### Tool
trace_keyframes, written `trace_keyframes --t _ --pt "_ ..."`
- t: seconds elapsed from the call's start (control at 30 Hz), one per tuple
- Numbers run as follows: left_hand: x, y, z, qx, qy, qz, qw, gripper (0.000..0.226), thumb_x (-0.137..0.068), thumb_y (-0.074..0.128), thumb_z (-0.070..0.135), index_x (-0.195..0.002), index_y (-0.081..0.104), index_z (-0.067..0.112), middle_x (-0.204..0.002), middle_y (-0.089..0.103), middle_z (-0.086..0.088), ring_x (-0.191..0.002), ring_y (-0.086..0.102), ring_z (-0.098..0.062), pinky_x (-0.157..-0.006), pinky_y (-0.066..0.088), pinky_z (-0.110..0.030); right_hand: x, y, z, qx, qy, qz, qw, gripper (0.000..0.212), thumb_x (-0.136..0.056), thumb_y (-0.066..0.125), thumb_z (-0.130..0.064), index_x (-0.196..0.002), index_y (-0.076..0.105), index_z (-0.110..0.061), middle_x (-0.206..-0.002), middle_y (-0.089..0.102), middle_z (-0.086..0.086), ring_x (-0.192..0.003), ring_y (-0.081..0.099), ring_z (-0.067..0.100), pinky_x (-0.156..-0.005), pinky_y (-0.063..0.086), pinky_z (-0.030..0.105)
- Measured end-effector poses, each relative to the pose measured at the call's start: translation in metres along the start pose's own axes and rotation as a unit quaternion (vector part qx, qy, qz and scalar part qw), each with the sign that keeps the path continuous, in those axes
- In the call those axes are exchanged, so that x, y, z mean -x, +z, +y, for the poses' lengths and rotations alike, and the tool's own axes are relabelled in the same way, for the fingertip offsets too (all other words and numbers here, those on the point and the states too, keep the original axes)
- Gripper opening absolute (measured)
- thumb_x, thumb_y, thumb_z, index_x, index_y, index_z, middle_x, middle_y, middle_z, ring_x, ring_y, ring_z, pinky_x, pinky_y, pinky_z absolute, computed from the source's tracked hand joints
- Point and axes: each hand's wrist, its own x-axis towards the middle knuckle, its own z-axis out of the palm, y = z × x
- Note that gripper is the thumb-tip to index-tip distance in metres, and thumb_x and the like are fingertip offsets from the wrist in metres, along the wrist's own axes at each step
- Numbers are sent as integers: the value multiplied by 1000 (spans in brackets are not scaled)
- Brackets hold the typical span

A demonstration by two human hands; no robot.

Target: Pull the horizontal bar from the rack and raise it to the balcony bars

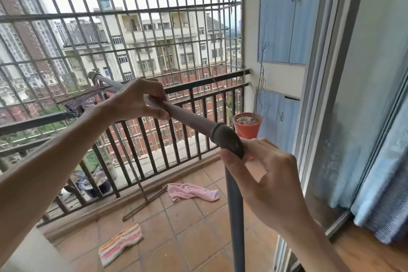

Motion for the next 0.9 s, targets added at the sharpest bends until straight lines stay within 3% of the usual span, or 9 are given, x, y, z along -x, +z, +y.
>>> trace_keyframes --t 0.17,0.33,0.5,0.67,0.77,0.9 --pt "-1 2 8 -14 -17 -1 1000 29 -62 86 13 -84 69 4 -86 65 -10 -84 61 -30 -77 51 -53 0 -6 4 -5 -30 6 1000 33 -91 56 -49 -87 73 -20 -72 64 -14 -73 59 4 -68 46 25" --pt "1 2 19 -17 -15 -4 1000 41 -60 80 36 -86 70 7 -88 66 -7 -86 62 -26 -77 51 -52 3 -11 10 -10 -56 16 998 31 -91 59 -44 -82 71 -17 -69 57 -16 -71 54 3 -65 43 21" --pt "4 0 29 -12 -32 -10 999 47 -61 77 47 -89 71 10 -91 66 -4 -90 62 -25 -81 50 -54 6 -16 13 -14 -81 26 996 29 -91 61 -41 -81 71 -16 -70 51 -20 -68 51 0 -66 37 12" --pt "2 2 42 -16 -38 -6 999 53 -61 72 55 -90 70 11 -93 65 -4 -91 62 -24 -81 52 -52 8 -24 19 -27 -103 24 994 30 -91 61 -40 -82 73 -14 -70 53 -19 -70 51 -4 -67 38 14" --pt "4 5 48 -25 -51 5 998 48 -62 75 47 -92 71 10 -94 65 -4 -92 61 -23 -83 51 -50 9 -28 22 -33 -114 28 993 31 -90 62 -41 -81 73 -13 -67 59 -10 -66 55 7 -63 44 24" --pt "4 8 58 -39 -84 13 996 35 -63 84 15 -95 70 9 -97 65 -9 -94 60 -22 -88 51 -35 8 -32 28 -62 -132 24 989 30 -89 66 -36 -76 73 -10 -64 61 -3 -63 58 17 -62 46 32"
